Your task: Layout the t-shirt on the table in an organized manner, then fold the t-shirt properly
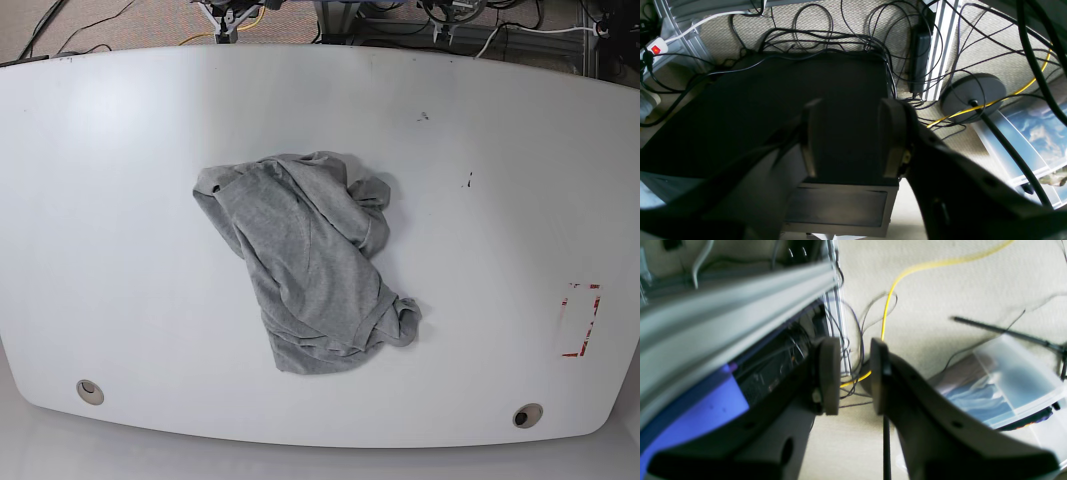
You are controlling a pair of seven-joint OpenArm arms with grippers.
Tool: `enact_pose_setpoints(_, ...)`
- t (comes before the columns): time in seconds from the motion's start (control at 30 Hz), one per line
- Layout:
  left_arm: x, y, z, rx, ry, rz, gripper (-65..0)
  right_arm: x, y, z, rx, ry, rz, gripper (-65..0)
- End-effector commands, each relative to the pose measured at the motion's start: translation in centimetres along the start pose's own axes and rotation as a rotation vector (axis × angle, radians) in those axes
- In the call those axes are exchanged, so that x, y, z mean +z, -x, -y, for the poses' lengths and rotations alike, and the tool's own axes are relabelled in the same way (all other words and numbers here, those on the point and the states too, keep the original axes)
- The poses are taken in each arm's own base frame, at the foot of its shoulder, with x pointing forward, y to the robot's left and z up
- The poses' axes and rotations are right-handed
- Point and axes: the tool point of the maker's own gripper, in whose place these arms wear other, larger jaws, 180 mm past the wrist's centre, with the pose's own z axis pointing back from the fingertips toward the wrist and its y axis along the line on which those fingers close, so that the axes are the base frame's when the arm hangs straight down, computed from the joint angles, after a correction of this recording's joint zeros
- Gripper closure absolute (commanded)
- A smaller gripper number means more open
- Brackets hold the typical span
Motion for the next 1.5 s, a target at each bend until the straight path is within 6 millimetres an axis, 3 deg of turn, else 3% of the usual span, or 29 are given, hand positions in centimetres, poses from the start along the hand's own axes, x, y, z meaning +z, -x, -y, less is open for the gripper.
enact_pose_setpoints(0.0, 0.0, 0.3, -0.4, -0.004, -0.007, -0.005, -24.2, 0.2, 0.9, 0.5, -0.004, 0.005, -0.015, -14.6)
enact_pose_setpoints(0.43, 0.1, -0.9, -0.5, -0.001, -0.010, 0.086, -24.2, 0.3, 0.7, 0.2, -0.010, 0.003, 0.012, -14.4)
enact_pose_setpoints(0.6, 0.3, -0.1, -2.1, -0.009, -0.033, 0.138, -24.2, 0.8, 1.4, -0.2, -0.019, -0.001, 0.086, -14.4)
enact_pose_setpoints(0.77, 0.5, -0.6, -2.2, -0.008, -0.035, 0.194, -24.2, 1.0, 2.3, -0.1, -0.025, 0.001, 0.089, -14.4)
enact_pose_setpoints(0.83, 0.7, 0.4, -2.2, -0.011, -0.034, 0.197, -24.2, 1.3, 3.1, 0.0, -0.028, 0.004, 0.083, -14.4)
enact_pose_setpoints(1.03, 1.2, 0.4, -3.3, -0.023, -0.046, 0.250, -24.2, 2.6, 3.1, -0.5, -0.017, 0.012, 0.160, -14.4)
enact_pose_setpoints(1.47, 4.4, 1.7, -2.8, -0.058, -0.020, 0.374, -24.2, 7.1, 2.4, -0.3, 0.040, 0.060, 0.253, -14.4)
